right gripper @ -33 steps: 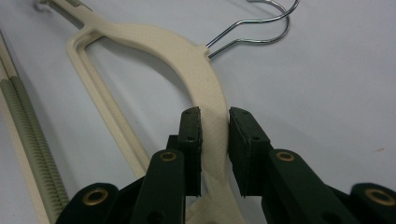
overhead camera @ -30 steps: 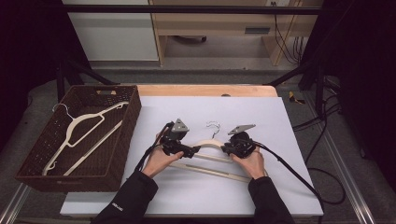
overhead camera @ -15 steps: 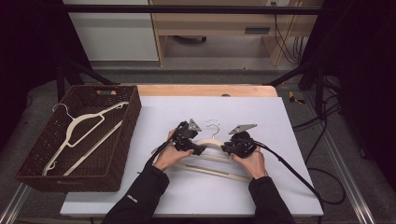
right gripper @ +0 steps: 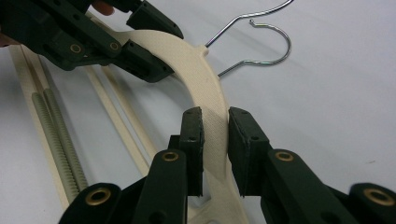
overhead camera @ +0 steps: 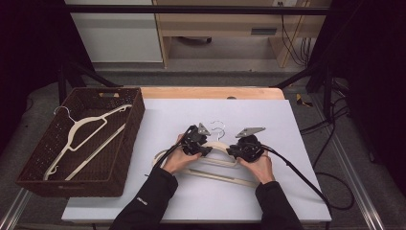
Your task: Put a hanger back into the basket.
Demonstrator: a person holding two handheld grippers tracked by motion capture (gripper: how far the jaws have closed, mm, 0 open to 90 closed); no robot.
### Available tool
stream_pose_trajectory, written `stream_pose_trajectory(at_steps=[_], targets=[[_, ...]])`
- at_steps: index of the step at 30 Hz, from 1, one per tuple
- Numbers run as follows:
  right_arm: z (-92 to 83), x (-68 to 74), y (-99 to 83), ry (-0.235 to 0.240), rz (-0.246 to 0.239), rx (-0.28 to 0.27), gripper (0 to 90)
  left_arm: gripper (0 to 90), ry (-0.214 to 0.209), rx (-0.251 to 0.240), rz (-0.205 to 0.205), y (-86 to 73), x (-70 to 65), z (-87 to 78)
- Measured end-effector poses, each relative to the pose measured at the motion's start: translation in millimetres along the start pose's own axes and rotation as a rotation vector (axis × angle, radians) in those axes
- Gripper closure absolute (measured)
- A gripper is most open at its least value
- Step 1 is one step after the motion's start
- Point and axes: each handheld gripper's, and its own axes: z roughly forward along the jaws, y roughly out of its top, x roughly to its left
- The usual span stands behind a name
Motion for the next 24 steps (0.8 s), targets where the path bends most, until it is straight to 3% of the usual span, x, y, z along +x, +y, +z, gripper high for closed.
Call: stream_pose_trajectory(at_steps=[2, 8, 10, 14, 20, 24], targets=[[-0.1, -0.8, 0.1, 0.001, -0.012, -0.006, 76.3, 68.7, 0.005, -0.001, 0.01, 0.5, -2.1, -1.7], [-2.8, 1.6, 0.2, 0.015, 0.014, -0.008, 76.1, 71.5, 0.024, 0.023, 0.069, 0.0, -7.7, -8.1], [-5.4, 0.4, -0.4, 0.023, -0.006, -0.021, 74.6, 72.3, 0.028, 0.023, 0.08, 0.1, -9.9, -11.6], [-13.4, -1.0, -0.3, 0.039, -0.008, -0.05, 65.0, 72.9, 0.04, 0.01, 0.094, -0.4, -13.9, -19.0], [-26.5, -3.2, 3.7, 0.085, -0.002, -0.136, 49.0, 73.4, 0.051, -0.027, 0.1, -3.5, -20.5, -30.0], [-28.7, -1.1, 5.8, 0.102, -0.001, -0.152, 41.8, 73.7, 0.057, -0.049, 0.115, -5.8, -25.4, -38.9]])
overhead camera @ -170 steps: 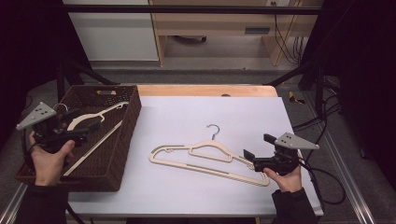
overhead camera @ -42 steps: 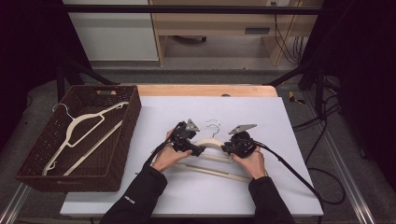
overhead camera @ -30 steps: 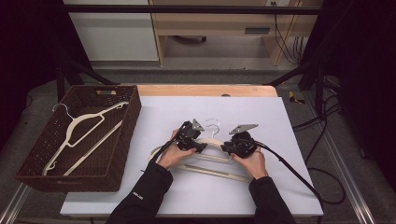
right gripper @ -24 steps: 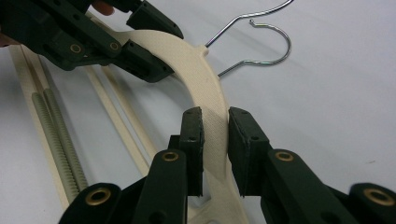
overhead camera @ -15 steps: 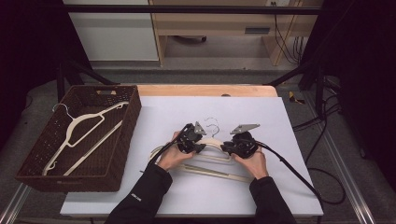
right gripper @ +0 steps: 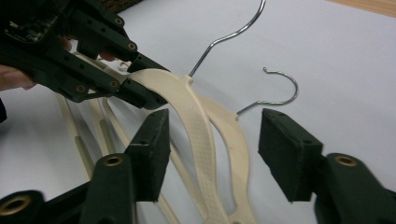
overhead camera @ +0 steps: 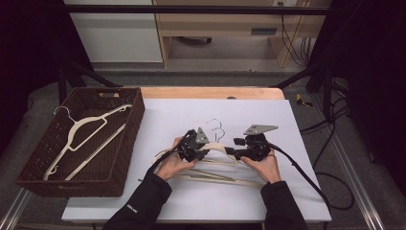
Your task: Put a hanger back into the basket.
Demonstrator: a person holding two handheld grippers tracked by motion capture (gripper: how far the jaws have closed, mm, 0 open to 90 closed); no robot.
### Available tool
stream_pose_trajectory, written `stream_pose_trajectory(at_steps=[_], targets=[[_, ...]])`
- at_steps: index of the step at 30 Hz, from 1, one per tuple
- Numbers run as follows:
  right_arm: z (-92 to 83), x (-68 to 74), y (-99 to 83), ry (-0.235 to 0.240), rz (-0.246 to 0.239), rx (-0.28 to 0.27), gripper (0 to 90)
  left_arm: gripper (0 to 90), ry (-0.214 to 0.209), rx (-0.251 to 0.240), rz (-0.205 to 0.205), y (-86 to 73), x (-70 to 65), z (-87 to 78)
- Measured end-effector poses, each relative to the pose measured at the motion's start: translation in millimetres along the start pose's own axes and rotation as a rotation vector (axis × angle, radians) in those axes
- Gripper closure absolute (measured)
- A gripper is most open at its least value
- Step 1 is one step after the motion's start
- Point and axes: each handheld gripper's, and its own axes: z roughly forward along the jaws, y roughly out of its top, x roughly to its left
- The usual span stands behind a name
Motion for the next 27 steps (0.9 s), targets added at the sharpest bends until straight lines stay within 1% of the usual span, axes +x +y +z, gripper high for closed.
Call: stream_pose_trajectory(at_steps=[2, 3, 4, 5, 6, 8, 9, 11, 12, 14, 15, 17, 18, 21, 22, 23, 24, 26, 27], targets=[[1.6, 1.3, -0.1, 0.019, 0.001, 0.009, 41.7, 73.8, 0.009, -0.003, 0.016, 0.2, -3.0, -5.0], [3.2, 0.8, -0.2, 0.031, -0.011, 0.013, 42.8, 73.8, 0.012, -0.009, 0.022, 0.3, -4.7, -7.2], [4.9, 2.5, -0.2, 0.038, -0.001, 0.021, 43.6, 73.9, 0.012, -0.009, 0.031, 0.4, -6.2, -9.9], [6.1, 3.5, -0.6, 0.046, -0.006, 0.032, 44.8, 74.1, 0.01, -0.017, 0.033, 0.3, -8.2, -11.8], [7.4, 3.9, -0.7, 0.052, -0.023, 0.04, 47.3, 74.1, 0.009, -0.022, 0.038, 0.2, -9.9, -13.7], [9.5, 6.0, -0.8, 0.08, -0.038, 0.058, 51.5, 74.2, 0.008, -0.024, 0.044, 0.1, -13.1, -16.9], [10.3, 7.2, -0.8, 0.088, -0.041, 0.066, 54.1, 74.3, 0.005, -0.031, 0.037, -0.1, -14.9, -17.7], [11.3, 8.8, -0.9, 0.121, -0.046, 0.077, 60.4, 74.4, 0.002, -0.027, 0.041, -0.7, -16.2, -19.2], [11.9, 8.6, -0.8, 0.133, -0.064, 0.076, 63.6, 74.5, -0.002, -0.031, 0.033, -1.0, -16.7, -19.4], [11.2, 10.2, -0.3, 0.155, -0.062, 0.092, 70.2, 74.4, -0.013, -0.039, 0.014, -1.5, -16.9, -19.7], [11.2, 10.1, -0.1, 0.159, -0.078, 0.086, 70.8, 74.3, -0.02, -0.042, 0.01, -1.7, -16.4, -20.5], [9.1, 10.3, 0.4, 0.169, -0.076, 0.099, 72.0, 73.9, -0.042, -0.064, -0.021, -2.8, -15.9, -21.8], [8.3, 9.6, 0.6, 0.183, -0.08, 0.098, 72.8, 73.1, -0.046, -0.078, -0.032, -3.2, -15.5, -22.9], [5.9, 9.5, 1.4, 0.212, -0.077, 0.097, 76.2, 66.4, -0.071, -0.112, -0.054, -3.0, -13.1, -28.9], [4.9, 10.0, 1.7, 0.214, -0.08, 0.095, 76.8, 64.7, -0.088, -0.123, -0.063, -2.9, -11.8, -31.8], [4.3, 9.6, 2.0, 0.219, -0.086, 0.095, 77.8, 60.8, -0.098, -0.131, -0.067, -2.8, -10.5, -36.2], [3.1, 9.0, 2.1, 0.234, -0.086, 0.099, 78.6, 57.6, -0.098, -0.147, -0.079, -2.7, -10.7, -38.5], [0.9, 9.1, 2.5, 0.248, -0.087, 0.104, 79.4, 51.6, -0.1, -0.171, -0.095, -2.5, -10.0, -46.6], [0.1, 9.7, 2.8, 0.261, -0.078, 0.102, 79.9, 49.0, -0.102, -0.184, -0.099, -2.5, -9.3, -51.0]])
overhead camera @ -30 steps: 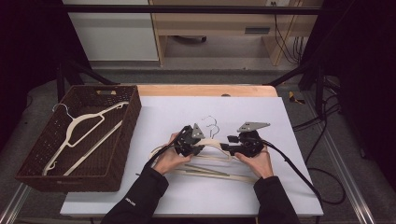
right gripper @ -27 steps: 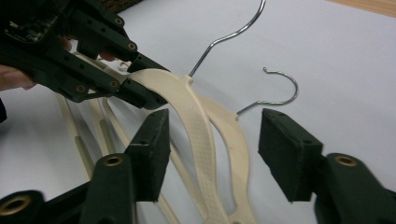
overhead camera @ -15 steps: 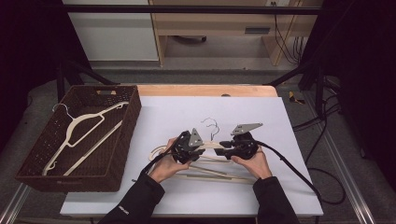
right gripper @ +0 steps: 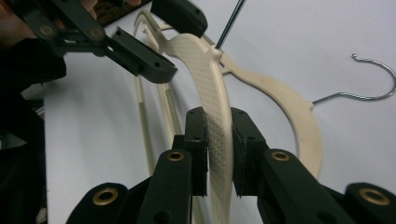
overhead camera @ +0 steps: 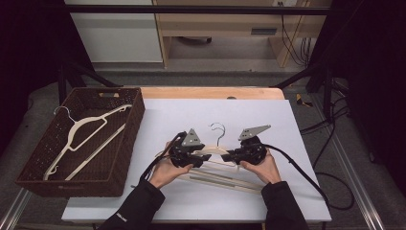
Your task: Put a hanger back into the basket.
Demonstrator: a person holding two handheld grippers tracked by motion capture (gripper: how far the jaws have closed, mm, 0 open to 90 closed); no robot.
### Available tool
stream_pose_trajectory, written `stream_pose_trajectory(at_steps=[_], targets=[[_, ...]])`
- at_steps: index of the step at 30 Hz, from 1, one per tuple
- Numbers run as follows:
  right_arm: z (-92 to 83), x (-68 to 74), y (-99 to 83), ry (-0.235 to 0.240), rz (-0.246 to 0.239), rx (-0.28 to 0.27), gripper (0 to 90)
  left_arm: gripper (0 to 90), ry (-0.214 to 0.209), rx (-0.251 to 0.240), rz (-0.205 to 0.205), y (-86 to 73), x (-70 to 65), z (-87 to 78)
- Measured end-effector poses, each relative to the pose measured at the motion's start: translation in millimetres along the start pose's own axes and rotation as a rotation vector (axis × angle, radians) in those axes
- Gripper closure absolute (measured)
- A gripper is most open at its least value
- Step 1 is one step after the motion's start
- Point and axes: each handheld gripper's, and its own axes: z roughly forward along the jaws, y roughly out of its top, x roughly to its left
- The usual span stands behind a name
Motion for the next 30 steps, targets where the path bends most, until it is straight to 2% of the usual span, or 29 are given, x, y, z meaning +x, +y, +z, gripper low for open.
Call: stream_pose_trajectory(at_steps=[7, 11, 14, 20, 25, 29, 30], targets=[[-10.0, 4.3, 2.8, 0.084, 0.012, -0.037, 86.1, 28.1, -0.039, -0.06, -0.053, 5.5, 4.5, -28.4], [-18.9, 7.4, 5.3, 0.06, 0.013, -0.059, 86.4, 16.2, -0.032, -0.074, -0.058, 4.9, 5.0, -38.1], [-22.4, 9.1, 5.9, 0.082, 0.012, -0.058, 86.5, 12.5, -0.043, -0.075, -0.066, 4.1, 3.9, -42.5], [-23.3, 18.9, 11.3, 0.115, -0.018, -0.045, 86.5, 16.9, -0.067, -0.058, -0.039, 3.5, 1.0, -45.7], [-23.3, 28.2, 16.9, 0.142, -0.055, -0.044, 86.4, 28.3, -0.096, -0.038, -0.004, 3.8, -2.1, -42.9], [-22.1, 31.2, 18.0, 0.158, -0.058, -0.042, 86.4, 37.8, -0.105, -0.01, 0.025, 5.1, -4.0, -37.8], [-21.8, 31.2, 18.0, 0.16, -0.06, -0.04, 86.4, 39.7, -0.099, 0.006, 0.045, 5.4, -3.3, -36.9]])
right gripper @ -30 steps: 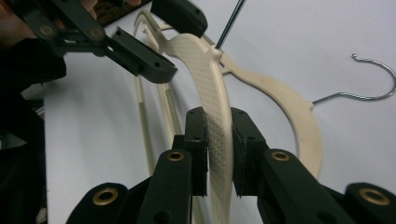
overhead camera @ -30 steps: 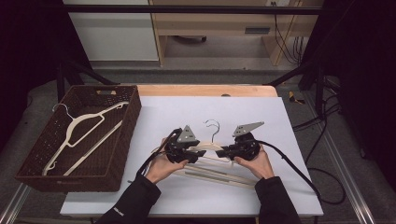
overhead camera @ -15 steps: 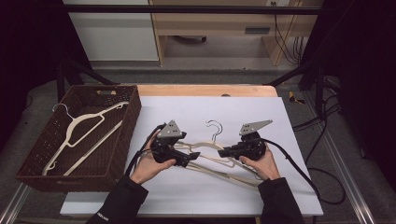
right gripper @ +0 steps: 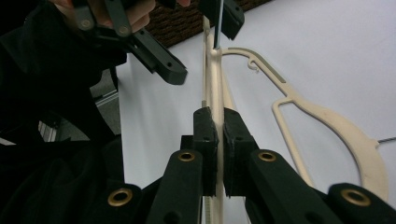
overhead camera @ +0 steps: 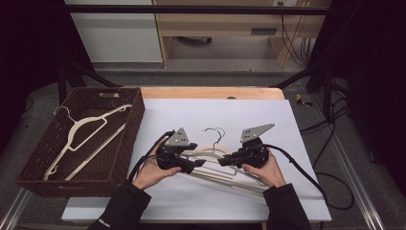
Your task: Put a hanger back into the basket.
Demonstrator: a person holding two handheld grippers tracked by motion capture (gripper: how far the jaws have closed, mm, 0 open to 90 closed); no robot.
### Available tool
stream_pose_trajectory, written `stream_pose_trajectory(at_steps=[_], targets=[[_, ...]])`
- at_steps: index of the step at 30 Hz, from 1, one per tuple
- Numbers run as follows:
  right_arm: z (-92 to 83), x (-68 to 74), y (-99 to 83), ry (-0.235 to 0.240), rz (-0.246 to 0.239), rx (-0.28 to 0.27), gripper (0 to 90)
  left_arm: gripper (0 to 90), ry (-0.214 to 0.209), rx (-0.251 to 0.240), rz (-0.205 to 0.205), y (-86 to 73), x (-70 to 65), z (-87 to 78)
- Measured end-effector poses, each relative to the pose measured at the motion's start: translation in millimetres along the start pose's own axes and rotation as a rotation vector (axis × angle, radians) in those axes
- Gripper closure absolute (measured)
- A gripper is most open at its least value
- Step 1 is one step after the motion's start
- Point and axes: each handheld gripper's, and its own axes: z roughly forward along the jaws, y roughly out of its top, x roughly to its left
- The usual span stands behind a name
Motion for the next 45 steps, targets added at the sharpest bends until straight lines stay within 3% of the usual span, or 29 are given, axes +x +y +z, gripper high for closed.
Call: stream_pose_trajectory(at_steps=[10, 18, 19, 20, 22, 24, 25, 30, 36, 40, 45], targets=[[0.5, 1.8, 0.2, 0.017, -0.011, 0.003, 86.4, 65.3, -0.046, 0.016, -0.016, 0.8, 2.3, 11.7], [2.2, 1.5, -0.4, 0.018, -0.009, 0.016, 85.6, 69.7, -0.031, 0.067, 0.027, 0.2, 0.2, 12.2], [2.3, 1.7, -0.4, 0.01, -0.013, 0.015, 84.6, 70.4, -0.027, 0.076, 0.039, -0.1, 0.1, 11.8], [2.3, 1.8, -0.4, -0.004, -0.017, 0.009, 83.4, 71.5, -0.031, 0.066, 0.022, -0.5, -1.8, 12.4], [1.7, 1.9, -0.3, -0.024, -0.023, 0.001, 80.2, 73.9, -0.037, 0.084, 0.037, -1.0, -2.4, 11.3], [2.1, 2.1, -0.5, -0.051, -0.032, -0.005, 77.0, 76.0, -0.043, 0.08, 0.025, -2.1, -5.3, 12.2], [2.6, 2.2, -0.5, -0.061, -0.03, -0.006, 75.3, 76.8, -0.041, 0.098, 0.046, -2.6, -4.8, 11.8], [5.2, 1.5, -1.0, -0.118, -0.04, -0.024, 63.7, 82.1, -0.081, 0.081, 0.003, -6.2, -10.1, 15.0], [5.6, 2.6, -0.9, -0.142, -0.05, -0.039, 55.0, 85.9, -0.106, 0.044, -0.043, -10.0, -16.6, 15.0], [-2.0, 5.7, 1.1, -0.164, -0.055, -0.095, 46.1, 86.1, -0.056, 0.042, -0.07, -10.2, -17.3, 11.6], [-20.0, 11.9, 1.5, -0.268, -0.075, -0.173, 29.5, 86.1, -0.029, 0.005, -0.117, -11.1, -14.4, 0.8]])
